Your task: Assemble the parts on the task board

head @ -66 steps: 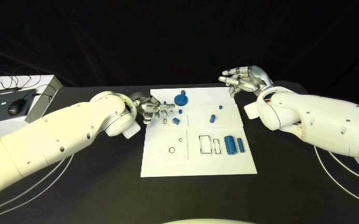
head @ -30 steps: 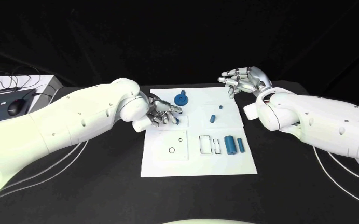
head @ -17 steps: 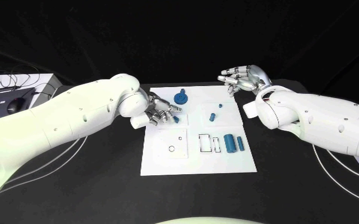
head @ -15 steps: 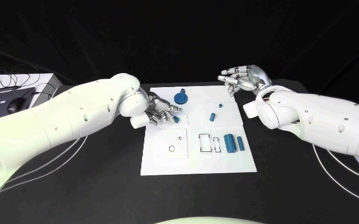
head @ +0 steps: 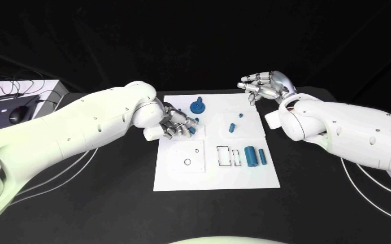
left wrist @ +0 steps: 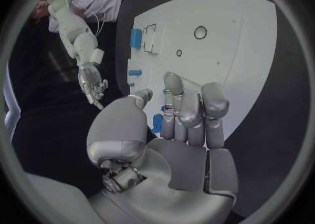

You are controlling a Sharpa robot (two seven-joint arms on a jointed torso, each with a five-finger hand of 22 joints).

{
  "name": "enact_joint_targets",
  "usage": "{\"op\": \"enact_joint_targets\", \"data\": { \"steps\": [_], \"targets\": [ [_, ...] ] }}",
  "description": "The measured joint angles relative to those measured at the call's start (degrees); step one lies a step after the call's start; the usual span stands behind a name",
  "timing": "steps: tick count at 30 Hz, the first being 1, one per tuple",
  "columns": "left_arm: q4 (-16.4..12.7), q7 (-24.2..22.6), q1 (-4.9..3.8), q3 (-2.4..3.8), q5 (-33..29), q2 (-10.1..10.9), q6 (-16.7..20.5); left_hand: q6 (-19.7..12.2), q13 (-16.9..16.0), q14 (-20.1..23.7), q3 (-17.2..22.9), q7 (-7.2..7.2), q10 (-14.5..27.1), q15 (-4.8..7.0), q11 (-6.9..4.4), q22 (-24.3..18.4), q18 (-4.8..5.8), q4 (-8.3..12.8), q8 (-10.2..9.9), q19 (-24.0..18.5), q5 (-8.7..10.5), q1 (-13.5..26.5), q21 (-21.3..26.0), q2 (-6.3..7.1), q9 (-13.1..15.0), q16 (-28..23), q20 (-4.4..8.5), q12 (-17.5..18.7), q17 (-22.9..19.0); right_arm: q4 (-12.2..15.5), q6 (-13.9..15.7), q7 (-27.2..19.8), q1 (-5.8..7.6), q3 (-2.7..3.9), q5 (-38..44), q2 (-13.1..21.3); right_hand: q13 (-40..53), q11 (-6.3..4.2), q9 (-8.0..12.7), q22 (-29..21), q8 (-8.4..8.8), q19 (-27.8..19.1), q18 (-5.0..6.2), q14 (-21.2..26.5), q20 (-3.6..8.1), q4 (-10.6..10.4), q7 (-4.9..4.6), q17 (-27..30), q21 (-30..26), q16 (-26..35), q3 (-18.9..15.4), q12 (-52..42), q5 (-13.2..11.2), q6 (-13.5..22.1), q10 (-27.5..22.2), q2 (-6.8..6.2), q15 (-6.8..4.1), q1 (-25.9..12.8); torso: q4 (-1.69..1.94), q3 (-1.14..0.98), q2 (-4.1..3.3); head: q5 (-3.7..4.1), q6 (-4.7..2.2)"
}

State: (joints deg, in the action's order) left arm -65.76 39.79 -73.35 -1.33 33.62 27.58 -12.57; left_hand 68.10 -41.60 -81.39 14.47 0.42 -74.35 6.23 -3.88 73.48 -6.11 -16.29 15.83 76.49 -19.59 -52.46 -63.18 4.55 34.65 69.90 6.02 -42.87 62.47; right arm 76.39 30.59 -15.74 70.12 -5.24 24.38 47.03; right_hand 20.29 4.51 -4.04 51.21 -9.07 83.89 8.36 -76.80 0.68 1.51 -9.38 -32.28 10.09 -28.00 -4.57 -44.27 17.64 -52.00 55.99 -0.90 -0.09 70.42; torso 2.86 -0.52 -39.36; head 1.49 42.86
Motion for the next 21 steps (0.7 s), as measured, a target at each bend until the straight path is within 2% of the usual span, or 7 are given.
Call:
{"op": "enact_joint_targets", "data": {
  "steps": [7,21],
  "targets": [
    [1.2,0.1,0.03,-0.62,-0.2,-0.8,0.0,0.0,-0.1,0.0,0.0,0.00,0.0,0.00,0.00,0.0,0.00,0.0,0.0,0.0,0.00,0.0,0.0,0.00,0.0,0.0,0.00,0.0,0.0,0.1,0.0,0.0,0.00,0.00,0.0,0.0,0.0,0.00,0.0,0.0,0.00,0.0,-0.02,0.0,0.00,0.0,0.00,0.0,0.0,0.0,0.0,0.0,0.0,0.0,0.0,0.00,-0.01,0.0,-0.03,0.00,-0.05,-0.03,0.10],
    [3.1,0.1,0.06,-0.70,-0.3,-1.7,0.1,0.0,-0.2,0.0,-0.2,0.00,0.0,0.00,0.00,0.0,0.00,0.2,0.0,0.0,0.00,0.2,0.0,-0.23,0.1,0.0,0.01,0.0,0.1,0.2,0.0,-0.1,0.02,0.00,0.0,0.0,0.0,0.02,0.0,0.0,0.00,0.0,0.16,0.0,-0.01,0.0,-0.13,0.0,0.0,0.0,0.0,0.0,0.0,-0.3,0.0,0.00,-0.03,0.0,-0.04,-0.04,-0.02,0.10,0.28]
  ]
}}
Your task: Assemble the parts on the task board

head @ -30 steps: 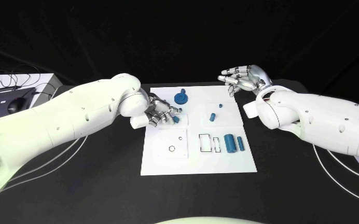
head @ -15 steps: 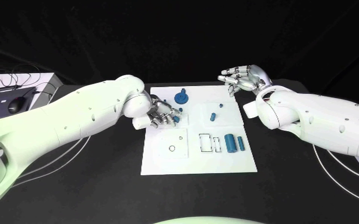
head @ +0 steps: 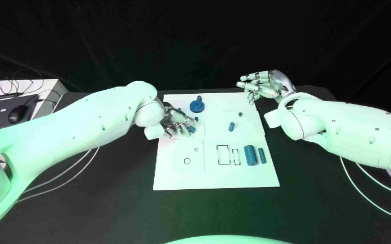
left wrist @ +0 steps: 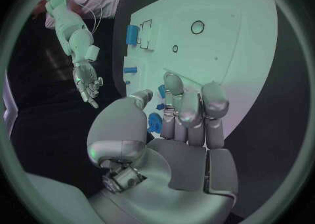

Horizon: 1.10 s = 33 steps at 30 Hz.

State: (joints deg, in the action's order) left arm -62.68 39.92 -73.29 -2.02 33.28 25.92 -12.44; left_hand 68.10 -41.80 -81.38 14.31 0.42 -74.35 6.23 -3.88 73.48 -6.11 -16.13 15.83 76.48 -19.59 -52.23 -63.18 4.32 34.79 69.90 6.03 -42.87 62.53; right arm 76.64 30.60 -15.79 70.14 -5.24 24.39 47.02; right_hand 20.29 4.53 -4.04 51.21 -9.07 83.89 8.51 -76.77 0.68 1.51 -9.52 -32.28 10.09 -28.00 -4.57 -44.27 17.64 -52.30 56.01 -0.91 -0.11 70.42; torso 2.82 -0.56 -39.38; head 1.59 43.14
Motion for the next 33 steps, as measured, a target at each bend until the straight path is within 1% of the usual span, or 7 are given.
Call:
{"op": "enact_joint_targets", "data": {
  "steps": [1,3,9,12,16,17,33],
  "targets": [
    [0.1,0.0,0.00,0.00,0.0,-0.1,0.0,0.0,0.0,0.0,-0.2,0.00,0.0,0.00,0.00,0.0,0.00,0.0,0.0,0.0,0.00,0.0,0.0,0.00,0.0,0.0,0.00,0.0,0.0,0.0,0.0,0.0,0.00,0.00,0.0,0.0,0.0,0.01,0.0,0.0,0.00,0.0,0.32,0.0,0.00,0.0,0.00,0.0,0.0,0.0,0.0,0.0,0.0,0.0,0.0,0.00,-0.01,0.0,0.00,0.00,0.01,0.00,0.01],
    [0.3,0.0,0.00,0.00,0.0,-0.3,0.0,0.0,0.0,0.0,-0.3,0.00,0.0,0.00,0.00,0.0,0.00,0.0,0.0,0.0,0.00,0.0,0.0,0.00,0.0,0.0,0.00,0.0,0.0,0.0,0.0,0.0,0.00,0.00,0.0,0.0,0.0,-0.03,0.0,0.0,0.00,-0.1,0.38,0.0,-0.09,0.0,0.00,0.0,0.0,0.0,0.0,0.0,0.0,0.0,0.0,0.00,-0.01,0.0,0.00,0.00,0.01,0.00,0.01],
    [0.8,0.0,0.00,0.00,0.0,-0.7,0.0,0.0,-0.1,0.0,-0.6,0.00,0.0,0.00,0.00,0.0,0.00,0.2,0.0,0.0,0.00,-0.3,-0.2,-0.25,0.1,0.0,0.00,0.0,0.0,0.0,0.0,0.0,0.00,0.00,0.0,0.0,0.0,-0.12,0.0,0.0,0.00,-0.1,0.38,0.0,-0.09,0.0,0.01,0.0,0.0,0.2,0.0,0.0,0.0,0.0,-0.1,0.00,-0.01,0.0,0.00,0.00,0.02,0.03,0.05],
    [1.1,0.0,0.01,0.00,0.0,-0.9,0.0,0.0,-0.1,0.0,-0.8,0.00,0.0,0.00,0.00,0.0,0.00,0.5,0.0,0.0,0.00,-0.6,-0.2,-0.64,0.1,0.0,0.00,0.0,0.0,0.1,0.0,0.0,0.00,0.00,0.0,0.0,0.0,-0.12,0.0,0.0,0.00,-0.1,0.38,0.0,-0.09,0.0,0.01,-0.1,0.0,0.3,0.0,0.0,0.0,0.0,-0.1,0.00,-0.01,0.0,0.01,0.00,0.02,0.04,0.09],
    [1.6,0.0,0.02,0.00,0.0,-1.2,0.0,0.0,-0.1,0.0,-0.8,0.00,0.0,0.00,0.00,0.0,0.00,0.5,0.0,0.0,0.00,-0.6,-0.2,-0.64,0.1,0.0,0.00,0.0,0.0,0.1,0.0,0.0,0.01,0.01,0.0,0.0,0.0,-0.12,0.0,0.0,0.00,-0.1,0.37,0.0,-0.09,0.0,0.01,-0.1,0.0,0.3,0.0,0.0,0.0,0.0,-0.1,0.00,-0.01,0.0,0.01,0.00,0.02,0.07,0.10],
    [1.7,0.0,0.02,-0.01,0.0,-1.3,0.0,0.0,-0.1,0.0,-0.8,0.00,0.0,0.00,0.00,0.0,0.00,0.5,0.0,0.0,0.00,-0.9,-0.2,-0.88,0.1,0.0,0.00,0.0,0.0,0.1,0.0,0.0,0.01,0.01,0.0,0.0,0.0,-0.12,0.0,0.0,0.00,-0.1,0.37,0.0,-0.09,0.0,0.01,-0.1,0.0,0.3,0.0,0.0,0.0,0.0,-0.1,0.00,-0.01,0.0,0.01,0.00,0.02,0.07,0.11],
    [2.9,0.1,0.03,-0.06,0.2,-1.8,-0.1,0.0,-0.2,0.0,-1.7,0.00,0.0,0.00,0.00,0.0,0.00,1.4,0.0,0.0,0.00,-1.2,-0.2,-1.16,0.2,0.0,0.00,0.0,0.0,0.2,0.0,0.0,0.03,0.01,0.0,0.0,0.0,-0.11,0.0,0.0,0.00,-0.1,0.30,0.0,-0.09,0.0,0.03,-0.1,0.0,0.3,0.0,0.0,0.0,0.0,-0.1,0.00,-0.02,0.0,0.01,0.01,0.03,0.16,0.30]
  ]
}}
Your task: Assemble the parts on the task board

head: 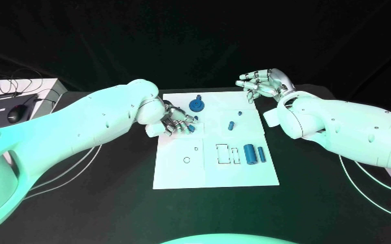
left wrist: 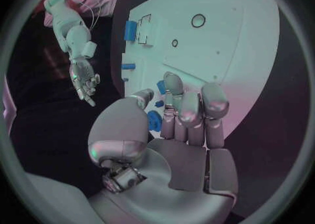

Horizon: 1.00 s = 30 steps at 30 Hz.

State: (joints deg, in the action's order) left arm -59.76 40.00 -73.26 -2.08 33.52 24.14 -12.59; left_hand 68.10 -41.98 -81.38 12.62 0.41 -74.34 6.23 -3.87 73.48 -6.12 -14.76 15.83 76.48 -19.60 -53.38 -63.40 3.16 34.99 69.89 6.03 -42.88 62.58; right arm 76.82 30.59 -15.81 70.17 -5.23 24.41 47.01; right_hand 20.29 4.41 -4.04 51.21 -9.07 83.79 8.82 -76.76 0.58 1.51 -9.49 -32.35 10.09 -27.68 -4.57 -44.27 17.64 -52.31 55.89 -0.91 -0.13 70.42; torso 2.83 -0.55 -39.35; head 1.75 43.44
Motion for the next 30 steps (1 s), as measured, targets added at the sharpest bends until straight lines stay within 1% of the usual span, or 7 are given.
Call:
{"op": "enact_joint_targets", "data": {
  "steps": [12,14,18,24,26,28,30],
  "targets": [
    [0.8,0.0,0.18,-0.16,0.2,-0.7,-0.1,0.0,0.0,0.0,0.0,0.00,0.0,0.00,0.00,0.0,0.00,0.4,0.0,0.0,0.00,0.0,-0.2,0.00,0.0,0.0,0.00,0.0,0.0,0.1,0.0,0.0,0.02,0.00,0.0,0.0,0.0,0.00,0.0,0.1,0.00,0.0,-0.07,0.0,0.03,-0.2,0.01,0.0,0.0,0.0,-0.2,0.0,0.0,0.0,0.0,0.00,0.00,0.0,0.01,-0.01,-0.01,0.04,0.00],
    [1.0,0.0,0.19,-0.16,0.2,-0.9,-0.1,0.0,0.0,0.0,0.0,0.00,0.0,0.00,0.00,0.0,0.00,0.4,0.0,0.0,0.01,-0.1,-0.2,-0.13,0.0,0.0,0.00,0.0,0.1,0.1,0.0,0.0,0.02,0.00,0.0,0.0,0.0,0.00,0.0,0.1,0.00,0.1,-0.38,0.0,0.14,-0.2,0.01,0.0,0.0,0.0,-0.2,0.0,0.0,0.0,0.0,0.00,0.00,0.0,0.01,-0.01,-0.01,0.04,-0.01],
    [1.3,0.0,0.23,-0.19,0.3,-1.1,-0.1,0.0,0.0,0.0,-0.6,0.00,0.0,0.00,0.00,0.0,0.00,1.3,0.0,0.0,0.35,-0.5,-0.2,-0.47,0.1,0.0,0.00,0.0,0.2,0.1,0.0,0.0,0.02,0.00,0.0,0.0,0.0,0.01,0.0,0.1,0.00,0.2,-0.41,0.0,0.16,-0.2,0.01,0.0,0.0,0.0,-0.2,0.0,0.0,0.0,0.0,0.00,0.00,0.0,-0.01,-0.02,-0.01,0.07,-0.01],
    [1.5,0.0,0.31,-0.24,0.4,-1.3,-0.1,0.0,0.0,0.0,-1.0,0.00,0.0,0.00,0.00,0.0,0.00,1.8,0.0,0.0,0.35,-0.5,-0.2,-0.54,0.1,0.0,0.00,0.0,0.3,0.1,0.0,0.0,0.03,0.00,0.0,0.0,0.0,0.01,0.0,0.1,0.00,0.2,-0.43,0.0,0.16,-0.2,0.01,0.0,0.0,0.0,-0.2,0.0,0.0,0.0,0.0,0.00,0.00,0.0,0.00,-0.02,-0.01,0.11,0.10],
    [1.6,0.0,0.32,-0.25,0.5,-1.4,-0.1,0.0,0.0,0.0,-1.2,0.00,0.0,0.00,0.00,0.0,0.00,2.0,0.0,0.0,0.35,-0.8,-0.2,-0.82,0.1,0.0,0.00,0.0,0.3,0.1,0.0,0.0,0.03,0.00,0.0,0.0,0.0,0.01,0.0,0.1,0.00,0.2,-0.43,0.0,0.16,-0.2,0.01,0.0,0.0,0.0,-0.2,0.0,0.0,0.0,0.0,0.00,0.00,0.0,0.01,-0.02,0.00,0.12,0.11],
    [1.6,0.0,0.33,-0.25,0.5,-1.4,-0.1,0.0,0.0,0.0,-1.2,0.00,0.0,0.00,0.00,0.0,0.00,2.4,0.0,0.0,0.35,-0.8,-0.2,-0.82,0.1,0.0,0.00,0.0,0.3,0.1,0.0,0.0,0.03,0.00,0.0,0.0,0.0,0.01,0.0,0.1,0.00,0.2,-0.44,0.0,0.16,-0.2,0.02,0.0,0.0,0.0,-0.2,0.0,0.0,0.0,0.0,0.00,0.00,0.0,0.01,-0.02,0.00,0.14,0.14],
    [1.6,0.0,0.33,-0.26,0.5,-1.4,-0.1,0.0,0.0,0.0,-1.2,0.00,0.0,0.00,0.00,0.0,-0.01,3.4,0.0,0.0,0.35,-1.3,-0.2,-1.17,0.1,0.0,0.00,0.0,0.3,0.1,0.0,0.0,0.03,0.00,0.0,-0.1,0.0,0.01,0.0,0.1,0.00,0.2,-0.44,0.0,0.15,-0.2,0.02,0.0,0.0,0.0,-0.2,0.0,0.0,0.0,0.0,0.00,0.00,0.0,0.01,-0.02,0.01,0.15,0.15]
  ]
}}
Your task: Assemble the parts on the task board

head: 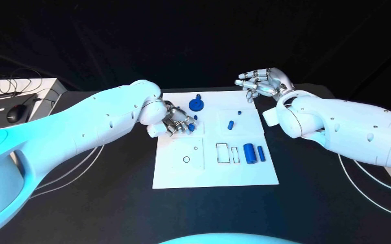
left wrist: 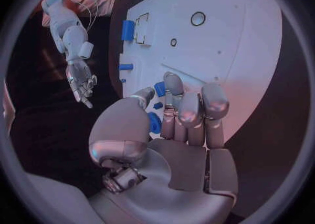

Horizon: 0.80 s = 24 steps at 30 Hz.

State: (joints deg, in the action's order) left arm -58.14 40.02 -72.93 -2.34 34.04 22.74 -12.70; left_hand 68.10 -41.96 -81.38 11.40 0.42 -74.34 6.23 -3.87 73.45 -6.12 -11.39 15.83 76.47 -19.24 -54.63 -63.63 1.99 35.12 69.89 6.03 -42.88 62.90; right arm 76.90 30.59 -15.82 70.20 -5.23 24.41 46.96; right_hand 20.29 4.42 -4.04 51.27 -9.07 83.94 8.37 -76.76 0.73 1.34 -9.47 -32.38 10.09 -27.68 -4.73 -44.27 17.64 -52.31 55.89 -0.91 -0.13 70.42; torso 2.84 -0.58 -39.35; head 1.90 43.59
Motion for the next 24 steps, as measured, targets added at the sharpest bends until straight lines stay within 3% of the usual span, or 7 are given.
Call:
{"op": "enact_joint_targets", "data": {
  "steps": [9,19,24],
  "targets": [
    [-0.1,0.0,-0.01,0.00,0.1,0.0,-0.2,0.0,0.0,0.0,0.7,0.00,0.0,0.00,0.00,0.0,0.01,6.4,0.0,0.0,0.00,-4.6,-0.2,-1.55,0.1,0.0,0.00,0.0,0.1,0.0,0.0,0.0,0.00,0.00,0.0,-0.1,0.0,0.00,0.0,0.0,0.00,0.0,-0.03,0.0,-0.02,0.0,0.01,0.0,0.2,0.0,0.0,0.0,0.0,0.0,0.0,0.00,0.00,0.0,0.03,0.02,0.02,0.01,0.20],
    [-0.5,0.0,-0.04,0.01,0.2,0.1,-0.3,0.0,0.0,0.0,1.6,0.00,0.0,0.00,0.00,0.0,0.00,8.2,0.0,0.0,0.11,-4.9,-0.2,-1.77,0.2,0.0,0.00,0.0,0.1,0.0,0.0,0.0,0.00,0.00,0.0,-0.1,0.0,0.09,0.0,0.0,0.00,0.0,-0.07,0.0,-0.03,0.0,0.07,0.0,0.2,0.0,0.0,0.0,0.0,-0.1,0.1,0.00,0.00,0.0,0.02,0.05,0.02,-0.08,0.18],
    [-0.9,0.0,0.00,0.14,0.3,0.3,-0.3,-0.4,0.0,0.0,2.8,-0.42,0.0,0.00,0.01,-0.2,0.00,9.3,0.0,0.0,0.14,-5.5,-0.2,-1.11,-0.2,0.0,0.00,0.3,-0.3,0.0,0.0,0.0,0.01,0.00,0.0,-0.2,0.0,0.09,0.0,0.0,0.00,0.0,-0.10,0.0,-0.04,0.0,0.08,0.0,0.2,0.0,0.0,0.0,0.0,-0.1,0.1,0.00,0.00,0.0,0.01,0.05,0.02,-0.10,0.18]
  ]
}}
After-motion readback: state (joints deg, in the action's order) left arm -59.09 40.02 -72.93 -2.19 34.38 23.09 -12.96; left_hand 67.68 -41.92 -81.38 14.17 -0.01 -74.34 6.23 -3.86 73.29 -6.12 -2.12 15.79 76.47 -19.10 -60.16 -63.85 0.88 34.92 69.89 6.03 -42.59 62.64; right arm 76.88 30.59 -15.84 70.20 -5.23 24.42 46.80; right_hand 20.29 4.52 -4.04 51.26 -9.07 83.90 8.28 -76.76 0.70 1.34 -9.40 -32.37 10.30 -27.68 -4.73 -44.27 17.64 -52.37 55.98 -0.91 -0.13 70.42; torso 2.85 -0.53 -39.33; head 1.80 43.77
